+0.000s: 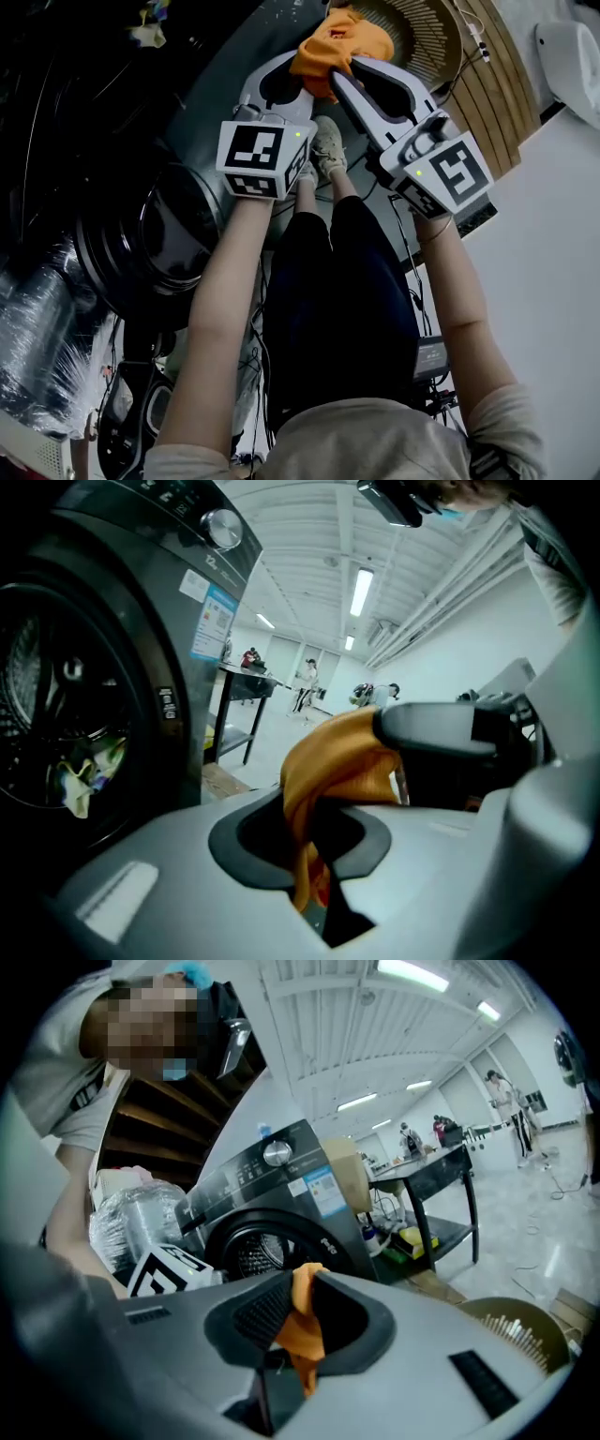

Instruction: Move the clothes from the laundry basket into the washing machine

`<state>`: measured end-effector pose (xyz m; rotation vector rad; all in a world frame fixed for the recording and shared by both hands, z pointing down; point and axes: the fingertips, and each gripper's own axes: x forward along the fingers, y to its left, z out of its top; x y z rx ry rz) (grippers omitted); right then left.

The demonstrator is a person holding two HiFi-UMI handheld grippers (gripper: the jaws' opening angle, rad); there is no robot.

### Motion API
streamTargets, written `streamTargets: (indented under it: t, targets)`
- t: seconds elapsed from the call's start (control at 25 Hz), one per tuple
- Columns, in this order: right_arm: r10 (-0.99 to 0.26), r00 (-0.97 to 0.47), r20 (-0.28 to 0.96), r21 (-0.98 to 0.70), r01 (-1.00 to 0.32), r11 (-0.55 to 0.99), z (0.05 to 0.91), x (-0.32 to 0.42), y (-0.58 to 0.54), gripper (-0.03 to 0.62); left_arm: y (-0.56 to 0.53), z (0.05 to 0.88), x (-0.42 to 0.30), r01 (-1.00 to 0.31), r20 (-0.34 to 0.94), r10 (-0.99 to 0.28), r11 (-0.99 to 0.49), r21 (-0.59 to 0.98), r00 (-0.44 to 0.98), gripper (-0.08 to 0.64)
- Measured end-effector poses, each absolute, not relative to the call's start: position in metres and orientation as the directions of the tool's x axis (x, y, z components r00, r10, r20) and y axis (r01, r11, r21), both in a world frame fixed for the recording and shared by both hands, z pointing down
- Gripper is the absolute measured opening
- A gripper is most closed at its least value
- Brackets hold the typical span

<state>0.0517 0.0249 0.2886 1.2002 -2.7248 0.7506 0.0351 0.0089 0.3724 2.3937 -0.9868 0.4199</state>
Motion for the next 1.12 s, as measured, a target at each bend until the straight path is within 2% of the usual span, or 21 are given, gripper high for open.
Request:
streamTargets:
  t: [0.04, 0.12, 0.24, 0.4, 0.48, 0.64, 0.8, 1.12]
  targets:
    - [-0.671, -0.687, 0.279, -0.403, -0.718, 0.568, 0.297, 0.052, 0.024, 0.063, 0.008, 0.373, 0.024, -0.74, 0.475, -0.574, -0.583, 0.335, 0.667, 0.051]
    - [-0.656, -0.685, 0.317, -0.416, -0.722, 0.553, 0.311, 0.052, 0.024, 0.183, 0.002, 0.371, 0.003, -0.775, 0.487, -0.606, -0.542, 0.325, 0.628, 0.051]
    - [-0.625, -0.682, 0.38, -0.421, -0.729, 0.54, 0.336, 0.054, 0.029, 0.192, -0.006, 0.362, -0.026, -0.818, 0.487, -0.658, -0.48, 0.317, 0.574, 0.051]
    - [-0.56, -0.62, 0.55, -0.331, -0.777, 0.535, 0.397, 0.06, 0.04, 0.286, -0.018, 0.35, -0.06, -0.862, 0.485, -0.713, -0.413, 0.292, 0.506, 0.051]
    - [-0.531, -0.583, 0.615, -0.297, -0.795, 0.529, 0.424, 0.06, 0.041, 0.311, -0.023, 0.341, -0.075, -0.875, 0.475, -0.735, -0.396, 0.279, 0.484, 0.051]
    - [-0.502, -0.504, 0.703, -0.194, -0.815, 0.546, 0.465, 0.053, 0.022, 0.333, -0.025, 0.334, -0.092, -0.884, 0.468, -0.751, -0.382, 0.268, 0.466, 0.051]
    - [-0.457, -0.47, 0.755, -0.112, -0.779, 0.617, 0.506, 0.031, -0.003, 0.346, -0.021, 0.34, -0.101, -0.888, 0.478, -0.749, -0.376, 0.265, 0.46, 0.051]
    - [-0.342, -0.49, 0.802, -0.139, -0.709, 0.691, 0.548, 0.009, -0.035, 0.35, -0.003, 0.356, -0.108, -0.88, 0.503, -0.721, -0.395, 0.265, 0.476, 0.049]
